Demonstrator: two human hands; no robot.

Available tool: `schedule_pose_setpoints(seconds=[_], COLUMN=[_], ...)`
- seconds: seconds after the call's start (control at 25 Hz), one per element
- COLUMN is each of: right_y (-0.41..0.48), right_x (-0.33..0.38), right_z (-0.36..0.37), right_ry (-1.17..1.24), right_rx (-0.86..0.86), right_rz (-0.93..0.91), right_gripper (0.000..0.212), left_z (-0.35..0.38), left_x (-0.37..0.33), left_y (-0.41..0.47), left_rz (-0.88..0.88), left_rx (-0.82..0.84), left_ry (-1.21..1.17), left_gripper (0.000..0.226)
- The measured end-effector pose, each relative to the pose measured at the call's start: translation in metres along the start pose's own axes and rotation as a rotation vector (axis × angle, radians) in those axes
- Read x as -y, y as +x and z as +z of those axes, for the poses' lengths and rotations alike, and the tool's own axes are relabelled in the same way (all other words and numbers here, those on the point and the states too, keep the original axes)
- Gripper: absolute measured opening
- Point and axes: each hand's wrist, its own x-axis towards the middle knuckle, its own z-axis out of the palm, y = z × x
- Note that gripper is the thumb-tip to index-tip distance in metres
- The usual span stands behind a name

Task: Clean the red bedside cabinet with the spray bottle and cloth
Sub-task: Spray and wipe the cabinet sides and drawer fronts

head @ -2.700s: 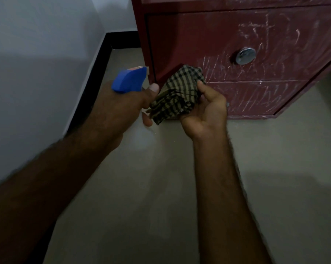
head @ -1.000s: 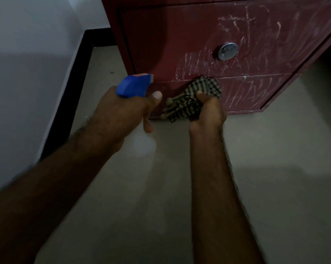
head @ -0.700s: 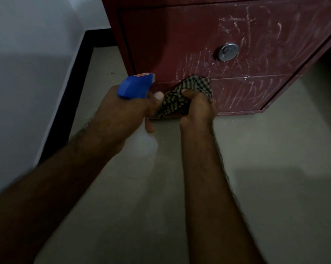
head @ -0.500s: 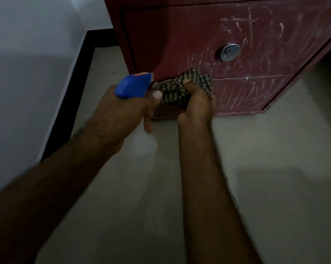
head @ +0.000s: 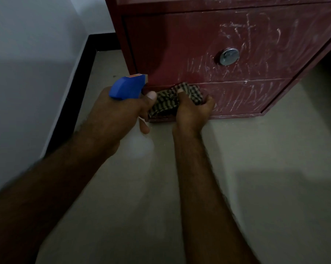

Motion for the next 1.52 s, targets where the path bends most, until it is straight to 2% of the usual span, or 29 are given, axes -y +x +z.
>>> schedule_pose_setpoints(seconds=[0.16,0.32,0.52,0.72,0.92,1.08,1.28,1.36,1.44,1.52], right_y=[0.003,-0.002,0.0,0.002,0.003,0.008,0.01,0.012,0.015,0.018], right_x=[0.015,0.007,0.027,0.023,0.045,0.037,0.049,0.042,0.038,0.043], right_z=[0.009,0.001,0.003,-0.006,-0.004,-0.011,-0.012,-0.015,-0.017,-0.017], right_ry=[0.017,0.021,0.117,0.149,0.218,0.228,0.249,0.248,0.251,0.27], right_rx=[0.067,0.035,0.126,0.006,0.064,-0.063,0.013,-0.021,-0.097,-0.094], right_rz=[-0.105,-0.012,-0.048,0.06,-0.028,0.082,0.013,0.051,0.103,0.08], right_gripper=[0.082,0.089,0.091,0.085,0.08,0.08,0.082,0.08,0.076,0.078], left_z=[0.0,0.001,0.0,-0.001,-0.001,0.001,0.006,0.007,0.007,0.008], left_x=[0.0,-0.002,-0.004,-0.004,-0.004,-0.007,-0.009,-0.009,-0.01,-0.009], left_y=[0.003,0.004,0.005,0.006,0.004,0.003,0.002,0.002,0.002,0.003], left_rz=[-0.019,-0.018,-0.025,-0.029,-0.052,-0.047,-0.053,-0.041,-0.04,-0.046], left_rx=[-0.018,-0.014,-0.014,-0.021,-0.018,-0.021,-0.012,-0.012,-0.011,-0.015], left_ry=[-0.024,-0.02,-0.012,-0.016,-0.02,-0.035,-0.036,-0.032,-0.029,-0.024], left_gripper=[0.017,0.019,0.029,0.021,0.022,0.021,0.027,0.017,0.017,0.018])
